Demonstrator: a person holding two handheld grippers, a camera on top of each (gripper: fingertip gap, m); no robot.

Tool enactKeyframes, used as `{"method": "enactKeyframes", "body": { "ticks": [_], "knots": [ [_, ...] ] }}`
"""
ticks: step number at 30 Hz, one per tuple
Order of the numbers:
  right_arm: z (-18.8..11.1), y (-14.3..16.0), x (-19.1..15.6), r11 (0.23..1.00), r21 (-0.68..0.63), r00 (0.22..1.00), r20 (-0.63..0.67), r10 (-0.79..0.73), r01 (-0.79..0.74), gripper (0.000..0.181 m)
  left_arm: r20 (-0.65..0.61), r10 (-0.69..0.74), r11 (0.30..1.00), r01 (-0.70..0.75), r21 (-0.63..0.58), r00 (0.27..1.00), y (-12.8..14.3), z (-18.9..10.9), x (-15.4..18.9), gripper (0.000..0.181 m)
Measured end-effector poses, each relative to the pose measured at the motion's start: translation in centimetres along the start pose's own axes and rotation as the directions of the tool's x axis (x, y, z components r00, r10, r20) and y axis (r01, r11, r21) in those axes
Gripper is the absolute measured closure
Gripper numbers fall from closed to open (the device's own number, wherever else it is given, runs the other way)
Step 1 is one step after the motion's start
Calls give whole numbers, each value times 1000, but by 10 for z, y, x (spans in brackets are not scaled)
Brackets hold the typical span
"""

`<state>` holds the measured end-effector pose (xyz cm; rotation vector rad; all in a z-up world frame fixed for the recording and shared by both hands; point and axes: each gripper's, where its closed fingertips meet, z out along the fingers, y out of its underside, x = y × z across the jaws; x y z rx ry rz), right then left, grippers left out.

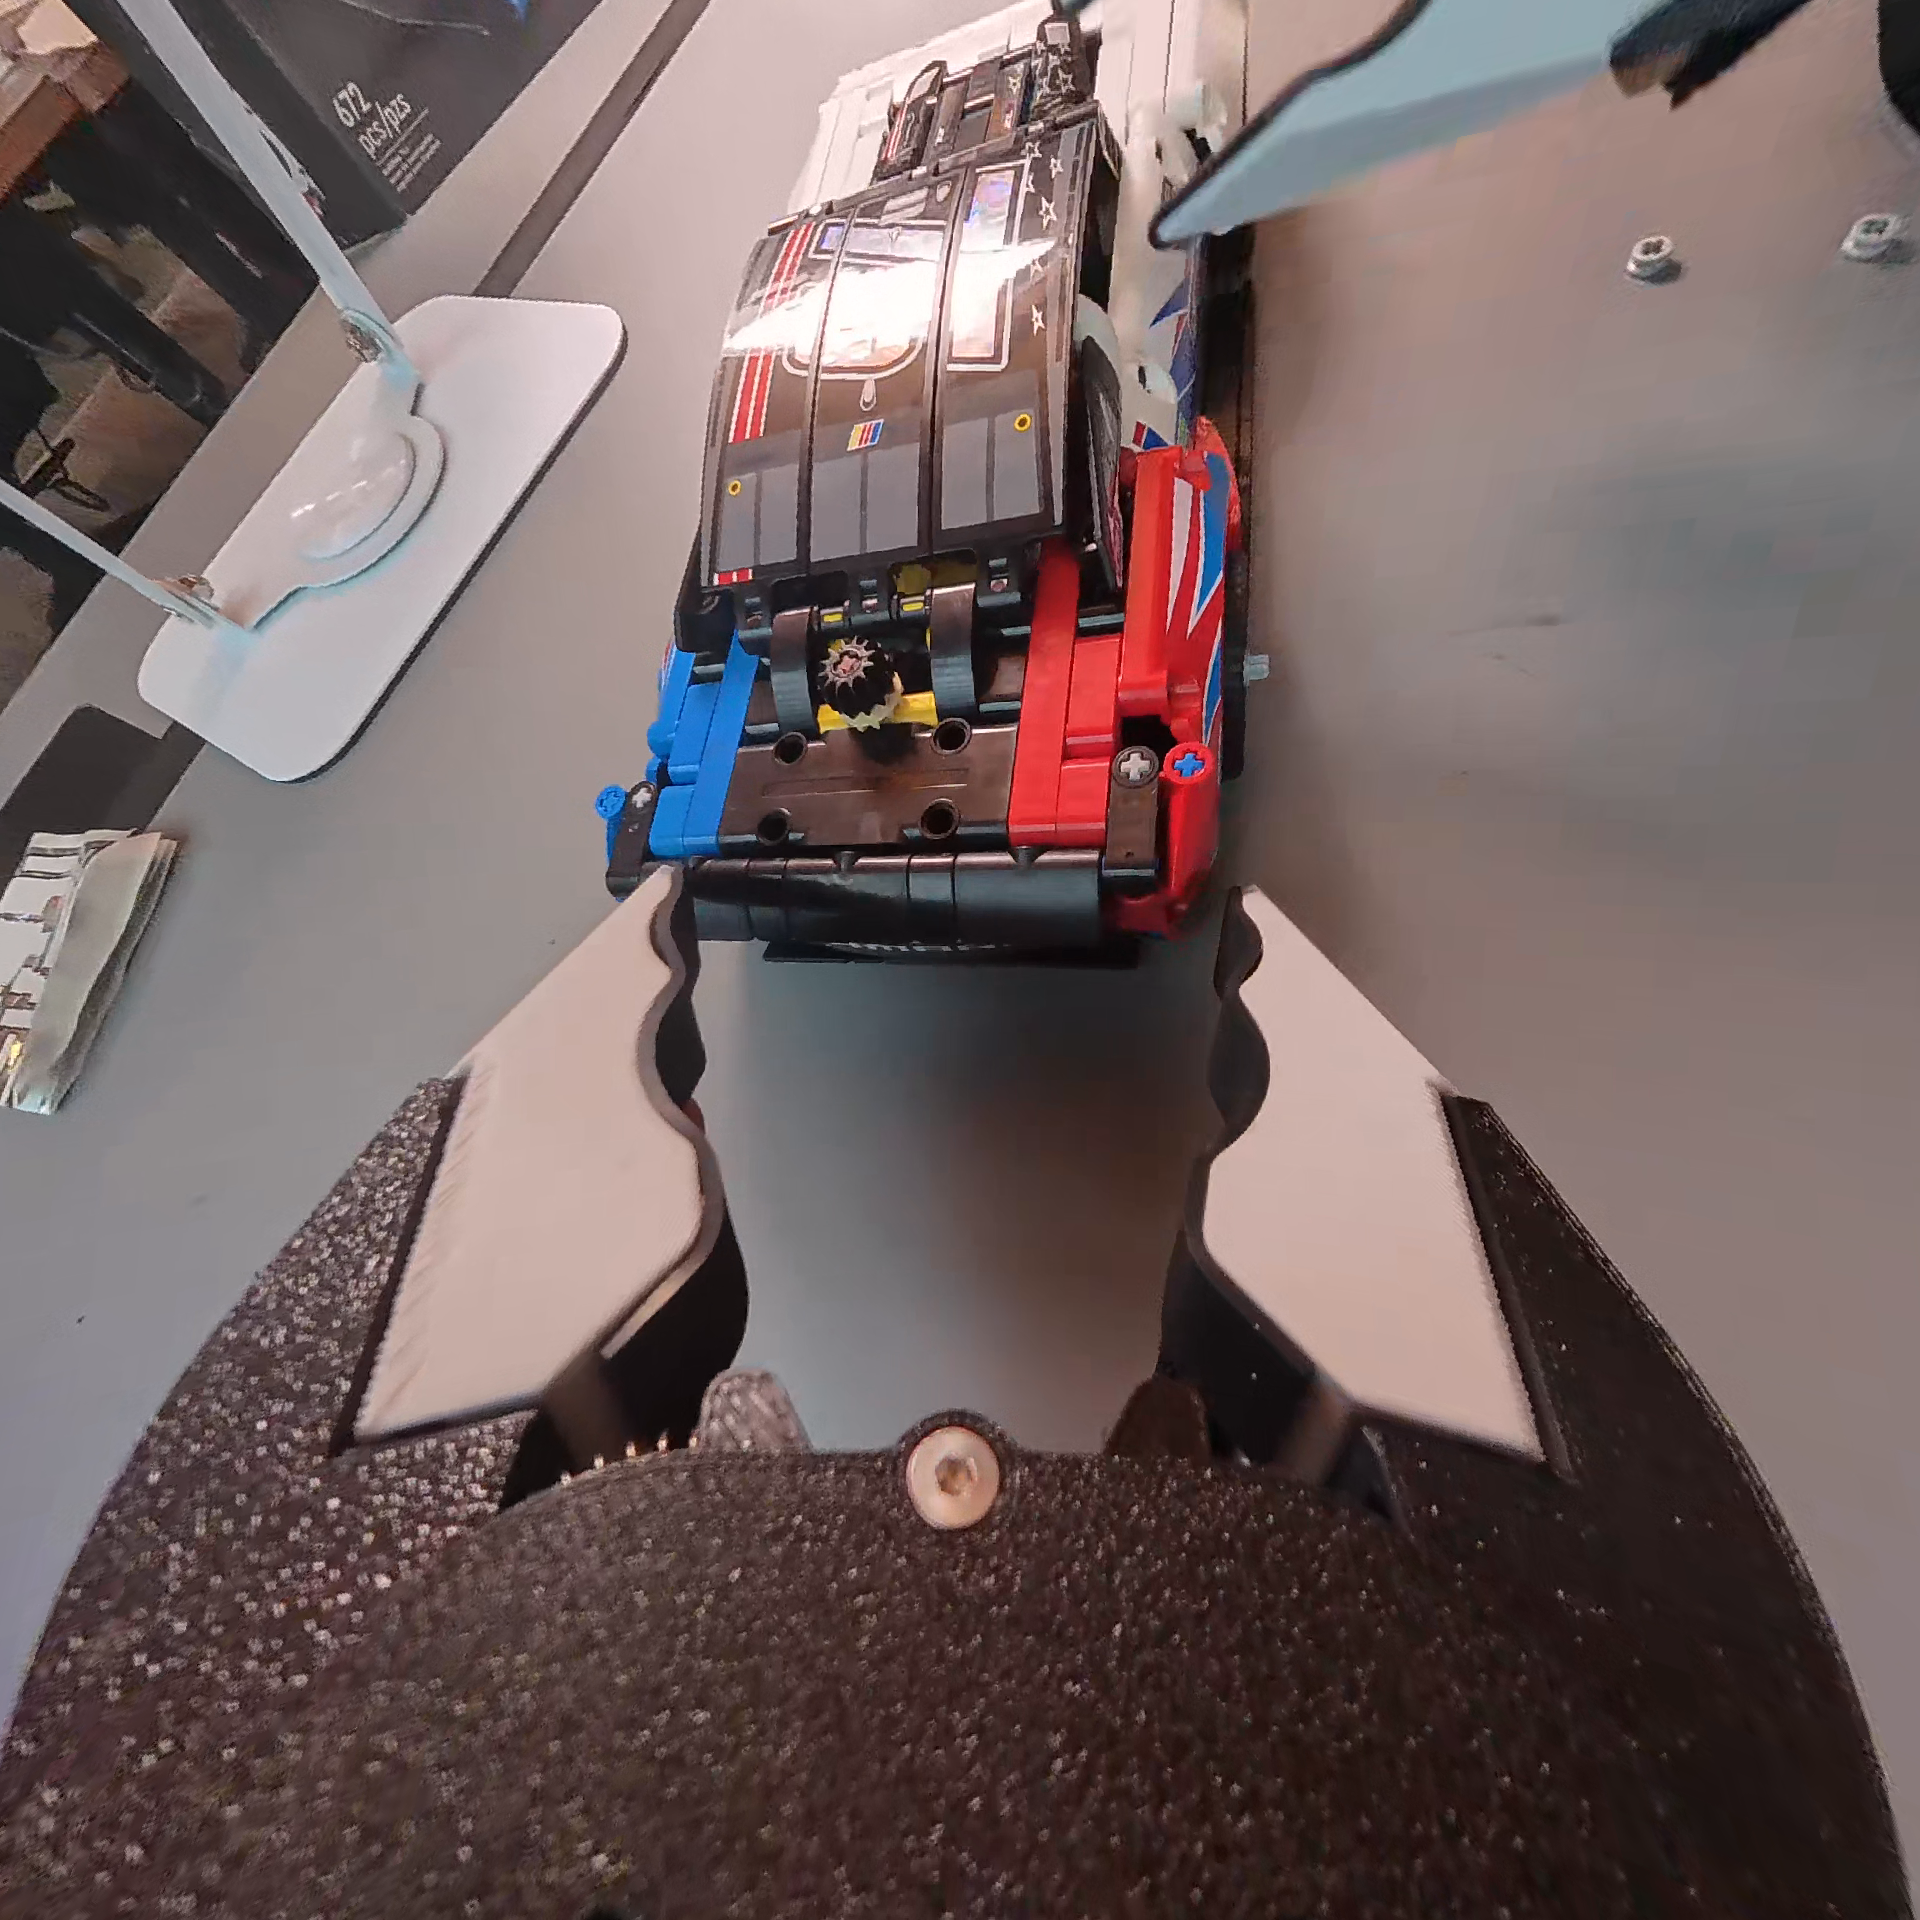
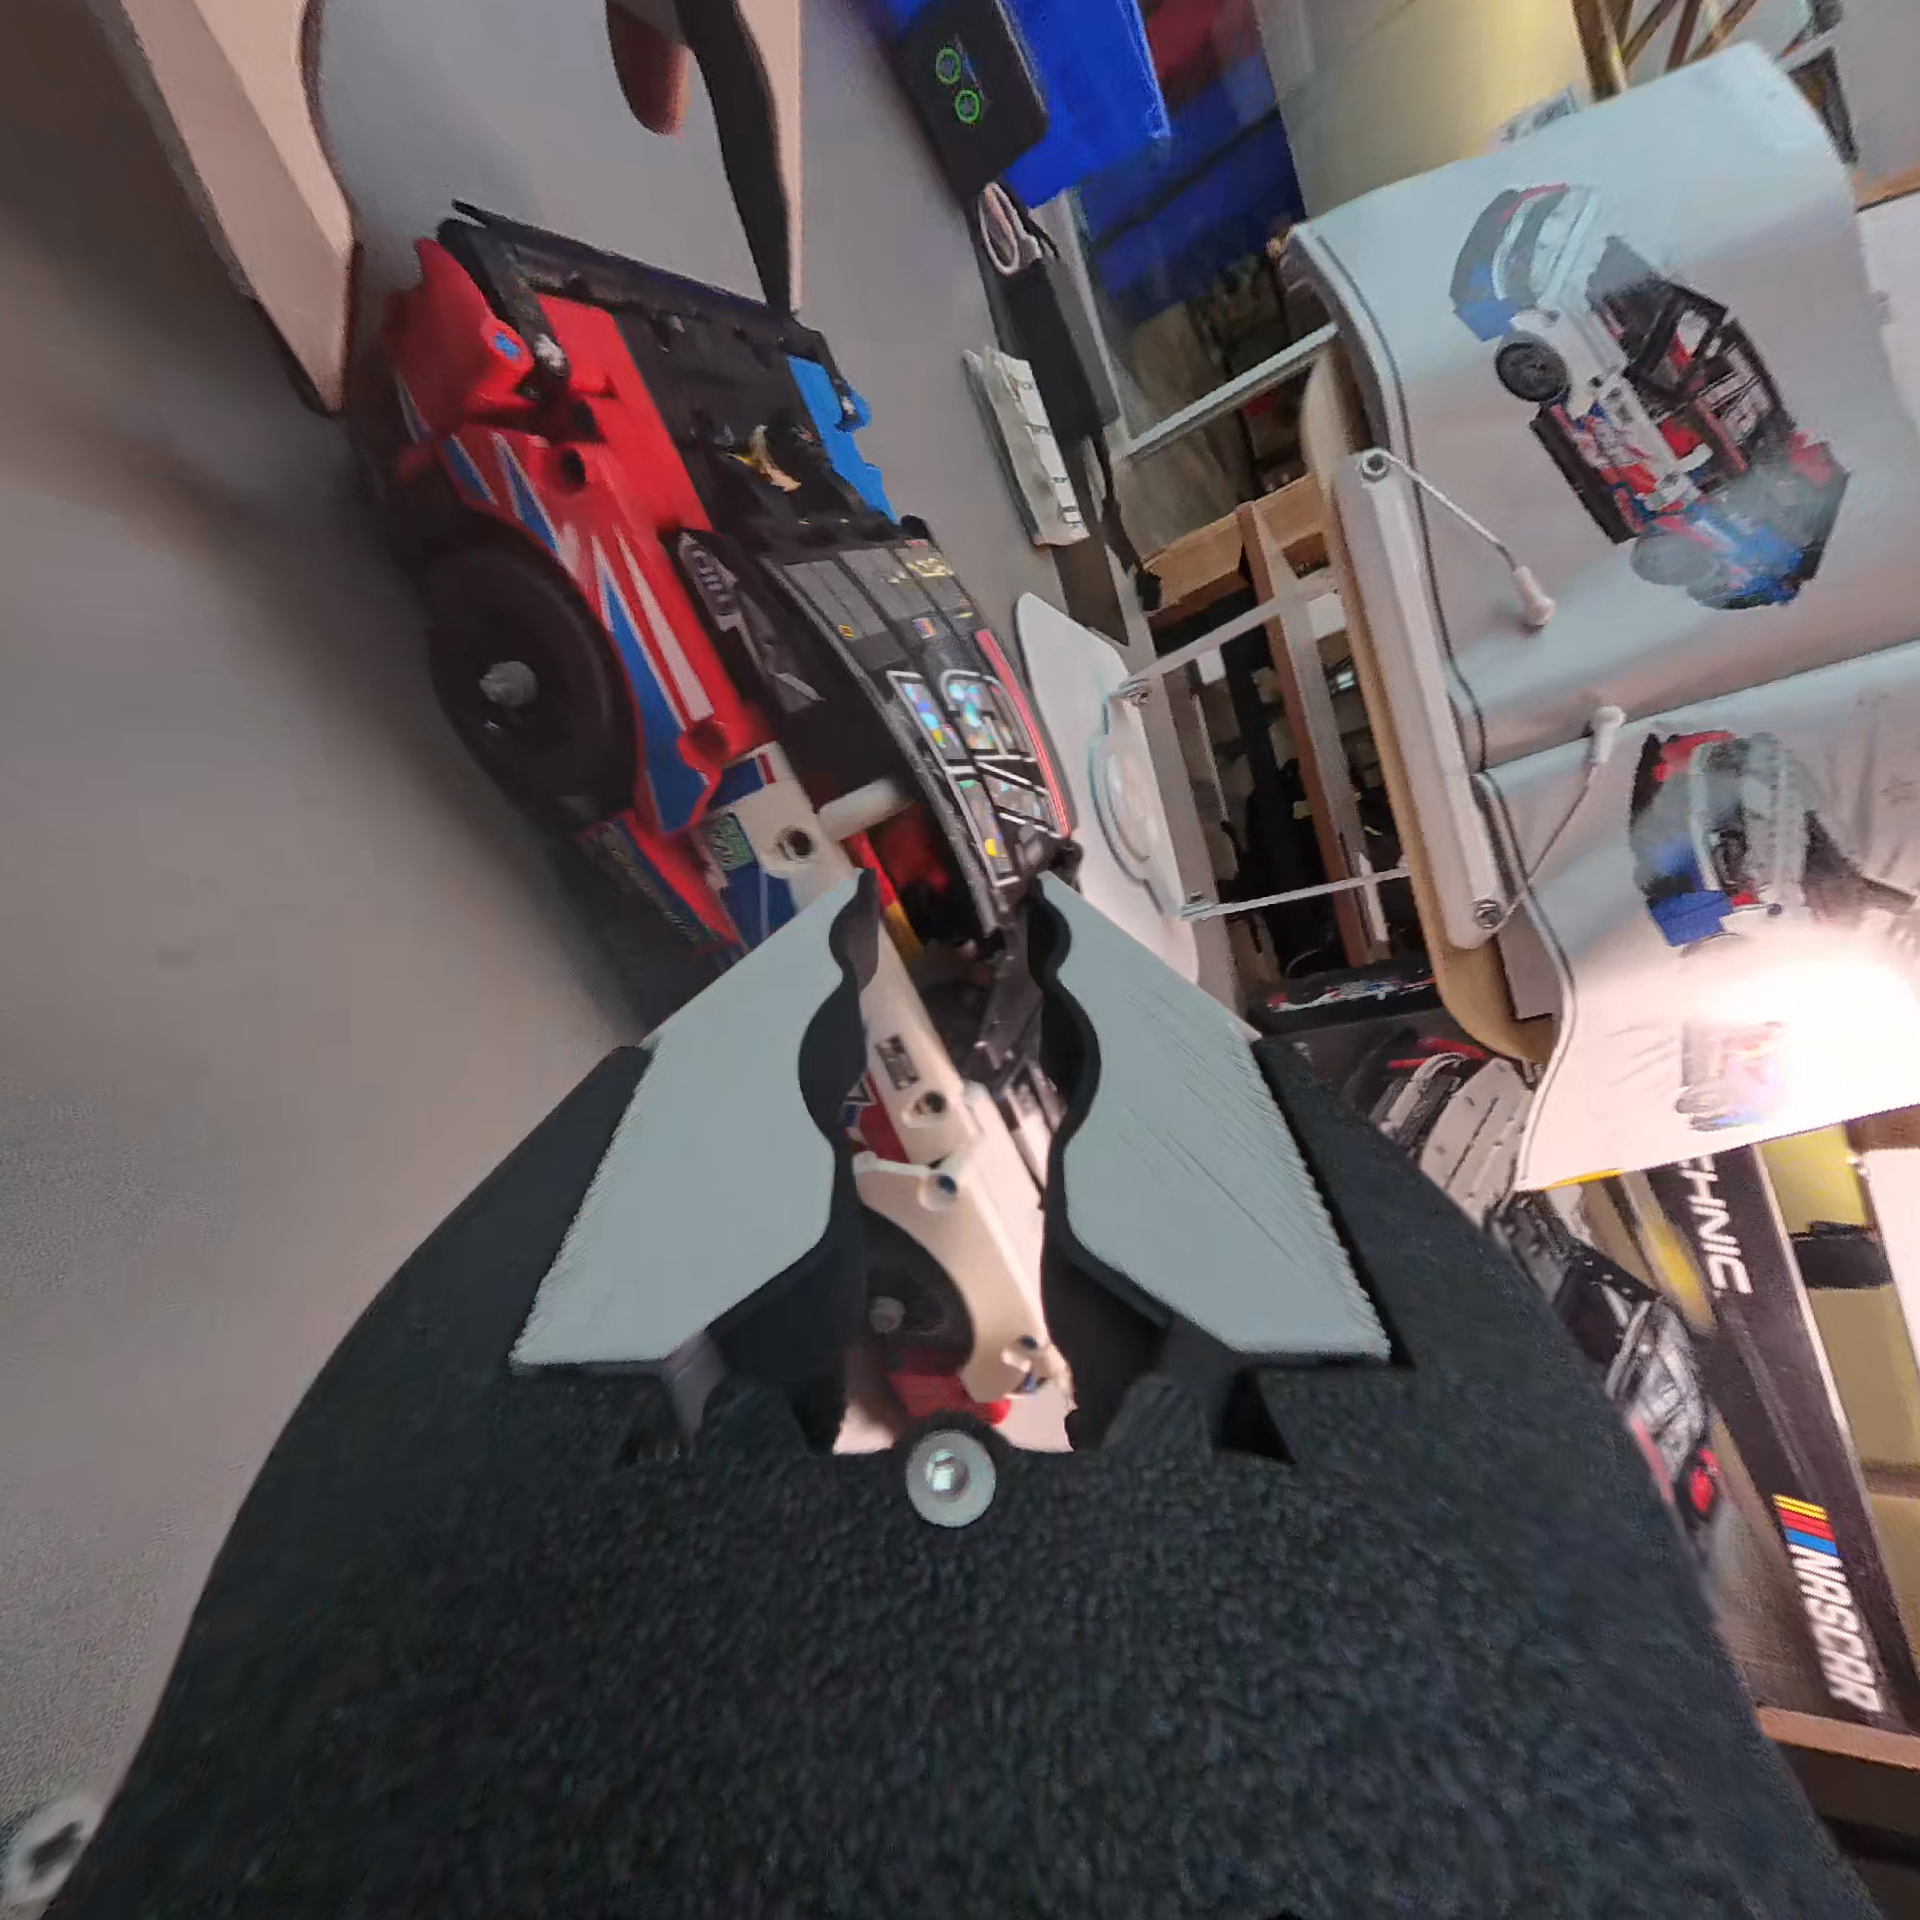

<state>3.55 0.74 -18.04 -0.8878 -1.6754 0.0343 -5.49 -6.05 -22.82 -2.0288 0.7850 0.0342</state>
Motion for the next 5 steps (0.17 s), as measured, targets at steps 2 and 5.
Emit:
{"method": "enactKeyframes", "body": {
  "ticks": [2, 5],
  "knots": [
    [4, 2, 10, 999, 5, 999, 16, -52, 52, 153, 4, 0, 1000, 0, 2, 1000, 0, 0, 0, 83],
    [18, 6, 12, 977, -4, 977, 40, -211, 212, 157, 4, 0, 1000, 0, 4, 1000, 0, 0, 0, 83]
  ]
}}
